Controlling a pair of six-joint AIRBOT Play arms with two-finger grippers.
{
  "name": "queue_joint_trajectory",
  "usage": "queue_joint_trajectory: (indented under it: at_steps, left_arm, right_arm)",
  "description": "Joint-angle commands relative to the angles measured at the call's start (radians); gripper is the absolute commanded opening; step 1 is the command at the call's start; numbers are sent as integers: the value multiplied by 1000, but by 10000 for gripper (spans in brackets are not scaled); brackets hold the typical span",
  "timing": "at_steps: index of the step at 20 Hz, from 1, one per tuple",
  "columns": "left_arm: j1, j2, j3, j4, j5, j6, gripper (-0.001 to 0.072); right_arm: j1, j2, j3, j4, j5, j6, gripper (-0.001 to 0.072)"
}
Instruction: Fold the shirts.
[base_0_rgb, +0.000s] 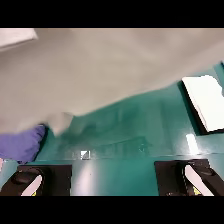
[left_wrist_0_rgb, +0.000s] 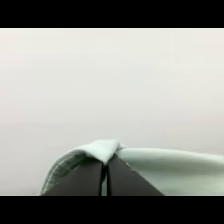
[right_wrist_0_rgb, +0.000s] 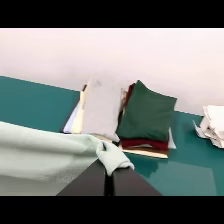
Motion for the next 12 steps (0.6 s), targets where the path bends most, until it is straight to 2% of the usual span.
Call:
queue_joint_trajectory:
  at_steps: [1,4,7,9,12]
  left_arm:
    - [1,-76,21,18,-137,-10,20]
    - [1,-211,-101,15,-269,-8,24]
    - [1,-360,-298,15,-266,11,24]
    - [1,-465,-447,15,-208,10,24]
    - [1,-631,-596,16,-10,14,24]
  right_arm:
    - [0,-80,133,-53,130,26,16]
    - [1,-134,-7,-47,155,32,16]
    - [1,-229,-200,-46,158,32,16]
    - [2,-318,-325,-47,144,31,16]
    - [23,-476,-466,-48,74,16,16]
